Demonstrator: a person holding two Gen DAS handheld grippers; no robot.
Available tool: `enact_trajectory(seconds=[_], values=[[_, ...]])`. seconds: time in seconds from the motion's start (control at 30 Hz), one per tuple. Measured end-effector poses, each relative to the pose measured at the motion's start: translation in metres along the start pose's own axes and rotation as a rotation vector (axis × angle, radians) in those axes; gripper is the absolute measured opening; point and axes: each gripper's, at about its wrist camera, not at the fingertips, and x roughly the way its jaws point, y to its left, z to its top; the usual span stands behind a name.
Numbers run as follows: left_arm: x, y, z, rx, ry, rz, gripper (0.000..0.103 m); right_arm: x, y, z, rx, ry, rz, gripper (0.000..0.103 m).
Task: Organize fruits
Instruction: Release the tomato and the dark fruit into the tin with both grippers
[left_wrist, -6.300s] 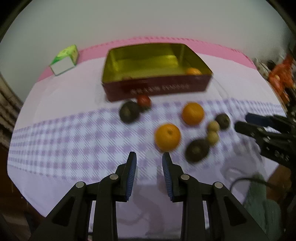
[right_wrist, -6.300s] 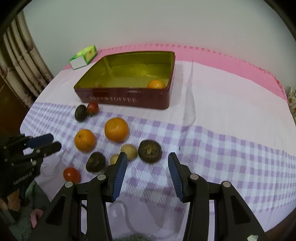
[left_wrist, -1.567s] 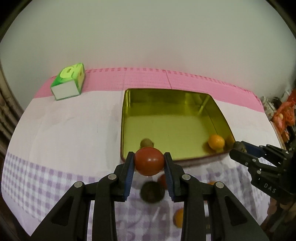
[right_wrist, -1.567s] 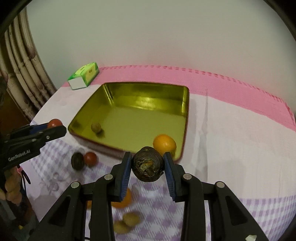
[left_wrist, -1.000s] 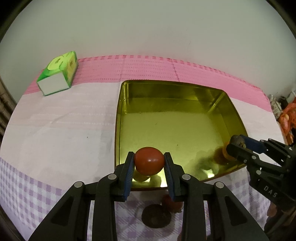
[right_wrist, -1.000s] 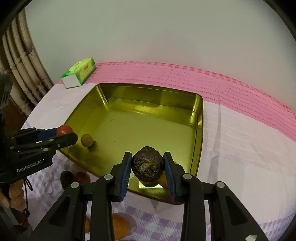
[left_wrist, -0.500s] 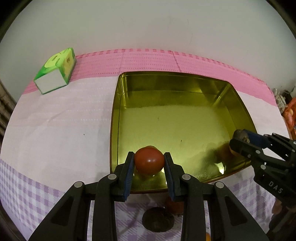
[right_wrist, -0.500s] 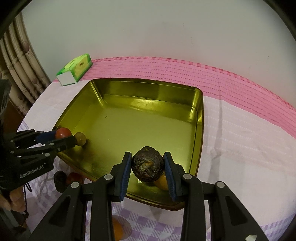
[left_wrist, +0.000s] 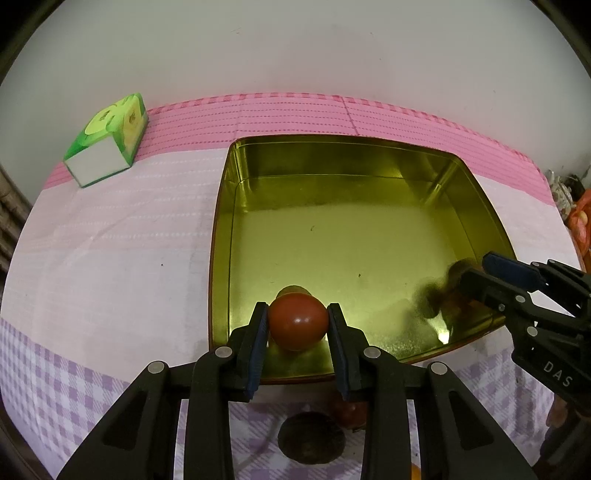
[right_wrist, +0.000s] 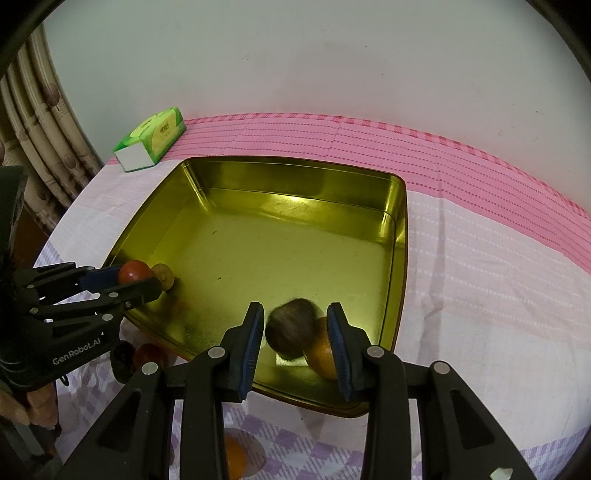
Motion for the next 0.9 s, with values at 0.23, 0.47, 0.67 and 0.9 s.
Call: enact_trajectory(seconds=[0.23,0.47,0.67,0.9], values=[[-0.001,-0.001,0.0,0.001,-0.003,0.004,0.033,-0.003,0.0,-0.001,-0.001,-0.003,-0.001,0.034],[-0.004,0.002,-0.001,-0.004,-0.007,0.002,0.033,-0.015,0.003,-0.004,0.001,-0.022,-0.004,0.035],[-0.012,0.002,-0.005,0.004,-0.02,0.0,0.034,-0.027,0.004,-0.01,0.01,-0.036,-0.004,0.036],[-0.034,0.001,-0.015,0.017,-0.052,-0.002,0.034,-0.039,0.003,-0.024,0.023,-0.039,-0.001,0.036]])
